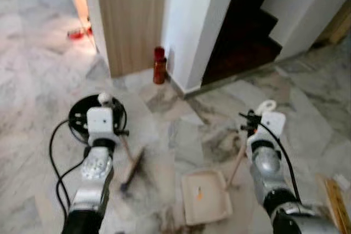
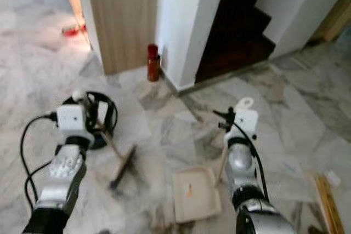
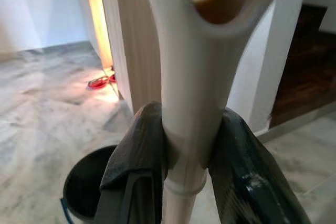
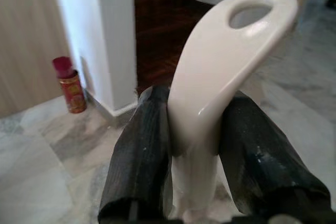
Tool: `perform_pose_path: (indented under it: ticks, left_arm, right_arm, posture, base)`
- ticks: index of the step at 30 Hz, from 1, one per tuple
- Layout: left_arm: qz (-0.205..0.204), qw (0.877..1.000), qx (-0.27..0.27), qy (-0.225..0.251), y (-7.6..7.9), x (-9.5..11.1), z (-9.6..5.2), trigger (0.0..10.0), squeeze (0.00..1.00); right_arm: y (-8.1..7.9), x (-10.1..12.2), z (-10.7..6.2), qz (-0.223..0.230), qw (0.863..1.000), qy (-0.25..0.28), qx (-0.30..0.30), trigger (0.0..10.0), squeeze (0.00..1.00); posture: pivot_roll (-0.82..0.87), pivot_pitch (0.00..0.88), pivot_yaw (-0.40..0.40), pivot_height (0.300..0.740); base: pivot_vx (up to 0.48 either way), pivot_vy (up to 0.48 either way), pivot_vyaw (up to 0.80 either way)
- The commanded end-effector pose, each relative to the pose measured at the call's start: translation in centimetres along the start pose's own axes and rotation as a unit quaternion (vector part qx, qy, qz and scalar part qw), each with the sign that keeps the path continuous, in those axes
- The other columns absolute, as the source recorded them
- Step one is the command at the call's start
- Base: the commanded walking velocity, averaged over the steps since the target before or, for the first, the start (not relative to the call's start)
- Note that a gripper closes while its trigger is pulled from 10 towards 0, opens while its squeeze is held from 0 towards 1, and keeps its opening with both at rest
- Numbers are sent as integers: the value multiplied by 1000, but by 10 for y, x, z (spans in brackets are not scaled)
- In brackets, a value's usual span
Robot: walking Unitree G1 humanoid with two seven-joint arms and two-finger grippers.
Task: Sweep floor
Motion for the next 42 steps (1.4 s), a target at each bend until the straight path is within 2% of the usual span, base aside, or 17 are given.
perform_pose_path:
  ticks: [1,12,25,35,42]
  left_arm:
    - [-7,1000,-6,24,6,10,4,10000,0]
    - [9,1000,4,26,-11,9,11,10000,0]
    - [12,1000,6,26,-14,7,10,10000,0]
    - [16,999,20,36,-24,13,12,10000,0]
    - [16,999,13,41,-23,16,15,10000,0]
  right_arm:
    - [5,11,4,2,1000,22,-5,10000,0]
    - [6,8,2,0,1000,14,-3,10000,0]
    - [-4,8,3,1,1000,13,10,10000,0]
    - [-10,11,3,5,999,25,19,10000,0]
    - [-8,18,5,4,999,41,16,10000,0]
  posture:
    - [141,80,-122,740]
    - [120,65,-124,740]
    - [115,78,-133,740]
    - [107,100,-132,740]
    - [101,102,-131,740]
  base:
    - [0,-349,0]
    - [0,-350,-643]
    - [0,-350,-771]
    - [0,-313,-735]
    - [0,0,0]
Point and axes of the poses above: a point about 5 cm out from each wrist's last joint towards the gripper, its own z axis pointing out of the wrist towards the gripper, its own x axis along the axis of the wrist's last joint, y = z × x, the point moved 3 cm from there along z, pointing out of the wrist towards the gripper, and after that the axes turned 13 degrees about z, right-handed, at the moved point
